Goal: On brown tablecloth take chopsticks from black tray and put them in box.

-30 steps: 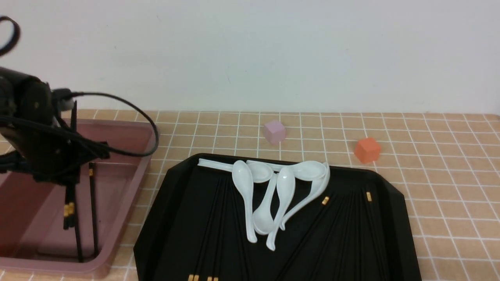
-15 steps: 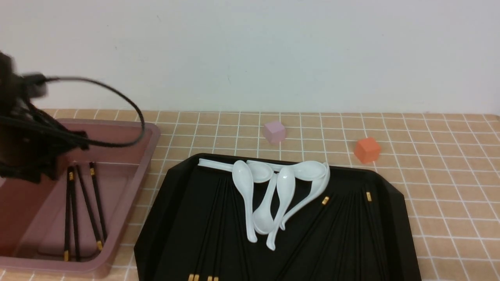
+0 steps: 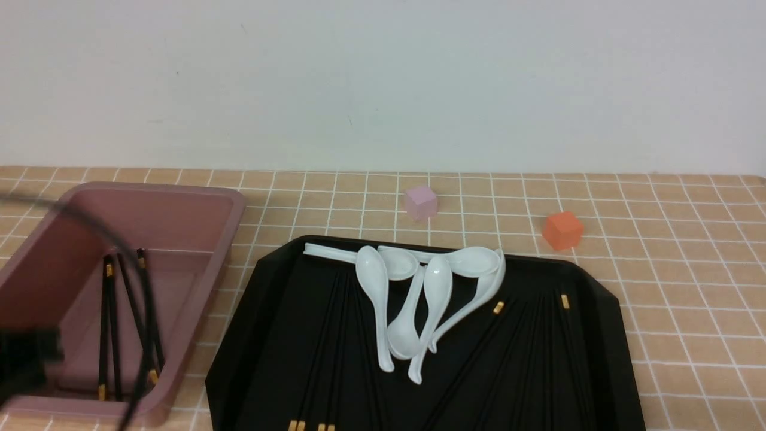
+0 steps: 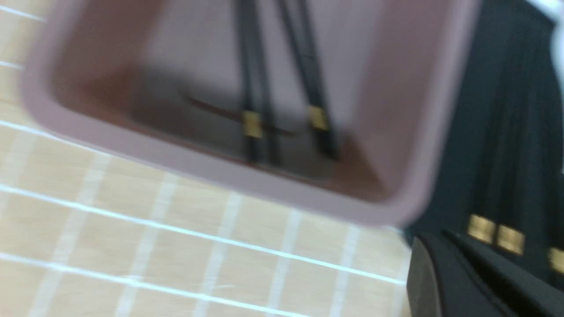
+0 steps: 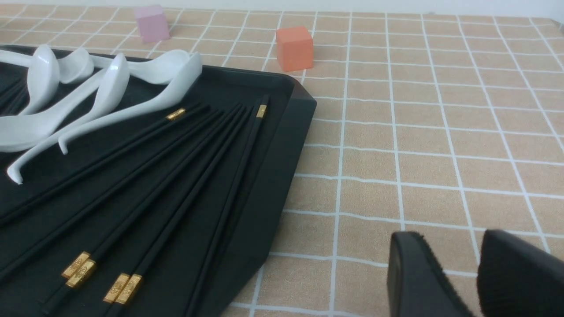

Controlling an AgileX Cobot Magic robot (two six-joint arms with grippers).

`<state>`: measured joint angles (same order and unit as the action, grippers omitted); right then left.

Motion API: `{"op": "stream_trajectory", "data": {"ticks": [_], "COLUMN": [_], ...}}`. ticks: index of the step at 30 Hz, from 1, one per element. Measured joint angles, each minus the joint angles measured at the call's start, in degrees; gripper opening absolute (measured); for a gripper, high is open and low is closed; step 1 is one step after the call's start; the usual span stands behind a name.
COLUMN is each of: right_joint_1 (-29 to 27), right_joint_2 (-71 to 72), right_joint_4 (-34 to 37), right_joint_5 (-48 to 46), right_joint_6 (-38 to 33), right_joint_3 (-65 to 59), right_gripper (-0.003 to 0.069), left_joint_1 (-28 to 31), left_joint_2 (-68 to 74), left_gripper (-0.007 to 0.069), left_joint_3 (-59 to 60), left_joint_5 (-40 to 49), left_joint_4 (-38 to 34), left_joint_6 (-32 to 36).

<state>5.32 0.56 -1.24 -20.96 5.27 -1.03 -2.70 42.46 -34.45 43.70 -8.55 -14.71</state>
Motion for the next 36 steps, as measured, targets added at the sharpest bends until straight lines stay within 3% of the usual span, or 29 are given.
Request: {"op": "stream_trajectory", "data": {"ticks": [5,10,14,36], "right_joint_1": [0.0,0.0,0.0,0.0], "right_joint_2": [0.0,0.0,0.0,0.0], "right_joint_4": [0.0,0.0,0.0,0.0], "right_joint_5": [0.0,0.0,0.0,0.0], "right_joint_6": [0.0,0.0,0.0,0.0], "right_joint_3": [0.0,0.0,0.0,0.0], "right_gripper": [0.0240,0.0240,0.0240,0.0240], "left_joint_1": [0.0,0.0,0.0,-2.7], "left_joint_2": [-9.1,-13.5,-13.9,-11.5], "left_gripper": [-0.0013,-0.0013,-0.0013,-0.0013], "left_joint_3": [8.2,8.8,8.8,11.1], "left_joint_5": [-7.5,-13.6,-15.0,-23.3], "left_joint_4": [-10.5,-19.5,-22.5,-13.8], "left_joint_6": [7.1,8.6,8.8,13.7]}}
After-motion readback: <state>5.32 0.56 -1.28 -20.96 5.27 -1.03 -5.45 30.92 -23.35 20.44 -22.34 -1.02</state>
